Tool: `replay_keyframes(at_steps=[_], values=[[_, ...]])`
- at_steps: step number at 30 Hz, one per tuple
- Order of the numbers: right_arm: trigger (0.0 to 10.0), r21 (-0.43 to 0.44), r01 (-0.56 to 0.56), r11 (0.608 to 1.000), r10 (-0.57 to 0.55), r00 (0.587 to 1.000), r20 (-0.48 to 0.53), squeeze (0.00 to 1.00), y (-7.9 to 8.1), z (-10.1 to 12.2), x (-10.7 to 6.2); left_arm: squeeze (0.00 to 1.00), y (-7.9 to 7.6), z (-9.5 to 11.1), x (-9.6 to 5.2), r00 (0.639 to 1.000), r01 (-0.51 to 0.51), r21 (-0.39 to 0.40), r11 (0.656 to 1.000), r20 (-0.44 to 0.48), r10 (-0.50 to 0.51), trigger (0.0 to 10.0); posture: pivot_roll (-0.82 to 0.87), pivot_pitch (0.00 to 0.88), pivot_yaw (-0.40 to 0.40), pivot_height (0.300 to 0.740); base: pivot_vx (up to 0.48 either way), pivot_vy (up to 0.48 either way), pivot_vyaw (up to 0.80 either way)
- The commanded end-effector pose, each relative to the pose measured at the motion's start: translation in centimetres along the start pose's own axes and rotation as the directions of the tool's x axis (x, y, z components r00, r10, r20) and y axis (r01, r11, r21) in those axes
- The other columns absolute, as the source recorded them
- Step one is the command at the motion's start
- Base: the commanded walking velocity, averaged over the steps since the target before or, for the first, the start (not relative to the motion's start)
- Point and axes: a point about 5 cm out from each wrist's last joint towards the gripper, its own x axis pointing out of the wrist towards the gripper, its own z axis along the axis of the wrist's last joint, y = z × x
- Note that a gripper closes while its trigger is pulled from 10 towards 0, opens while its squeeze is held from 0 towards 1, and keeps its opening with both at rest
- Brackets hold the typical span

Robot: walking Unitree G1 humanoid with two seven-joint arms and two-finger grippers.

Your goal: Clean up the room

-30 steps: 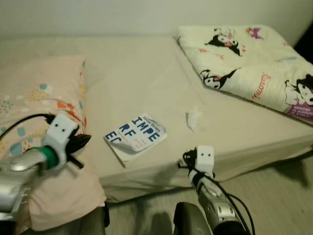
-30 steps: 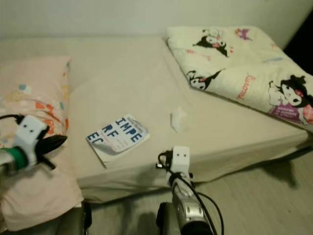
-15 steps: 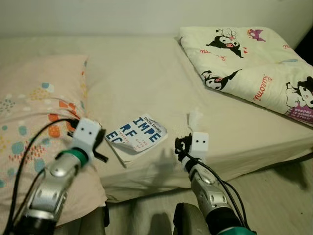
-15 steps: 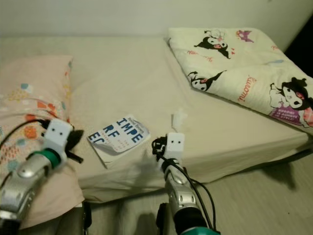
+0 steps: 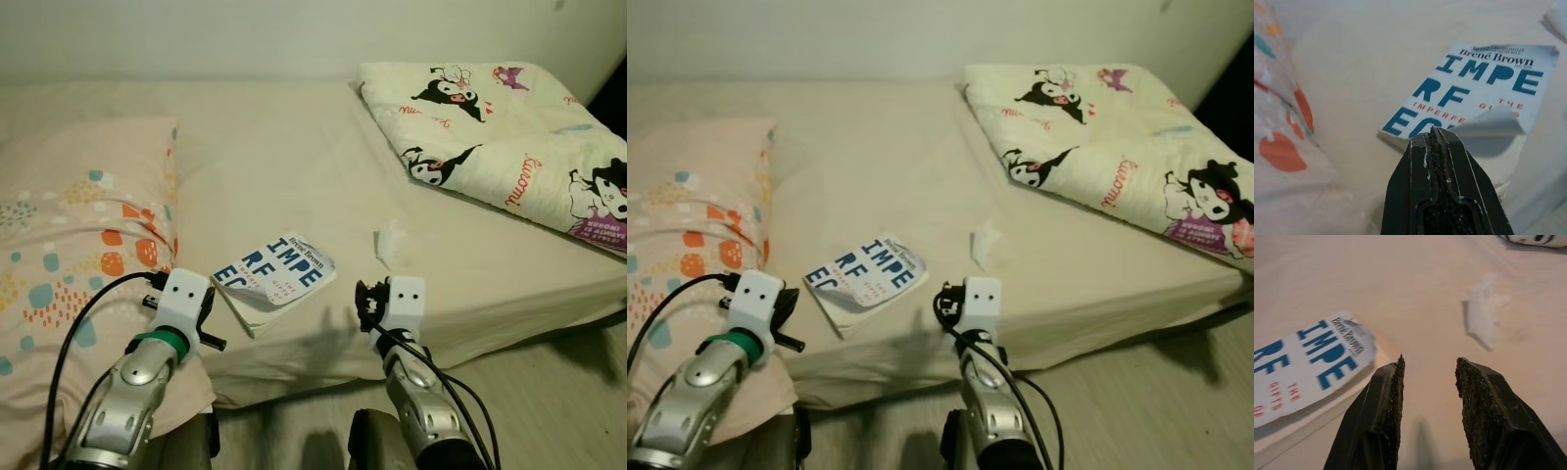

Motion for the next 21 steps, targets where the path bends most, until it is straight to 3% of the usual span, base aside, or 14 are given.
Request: replay_keyframes(at_steps=[1,5,13,21], values=[[10.0,0.019,0.034,0.999,-0.034,0.999,-0.040,0.00,-0.6,-0.7,-0.1,0.00,0.2,-0.9,-0.1,0.998,-0.045,-0.001,0.999,-0.033,0.045,10.0,0.16,0.000,-0.046,0.621,0.000,0.000,0.00],[10.0,0.017,0.057,0.998,-0.056,0.997,-0.050,0.00,-1.1,-0.9,-0.1,0.00,0.8,-0.9,0.3,0.994,-0.104,0.002,0.995,-0.042,0.104,10.0,0.16,0.000,-0.025,0.636,0.000,0.000,0.00],[10.0,0.020,0.114,0.993,-0.113,0.993,-0.046,0.00,-1.9,-1.0,-0.3,0.00,0.9,-0.4,0.9,0.997,-0.073,-0.009,0.997,-0.038,0.073,10.0,0.16,0.000,0.022,0.656,0.000,0.000,0.00],[10.0,-0.004,0.110,0.994,-0.110,0.992,-0.055,0.00,-1.9,-1.3,-0.4,0.00,0.9,-0.1,1.2,0.996,-0.084,-0.015,0.996,-0.012,0.083,10.0,0.16,0.000,0.016,0.681,0.000,0.000,0.00]])
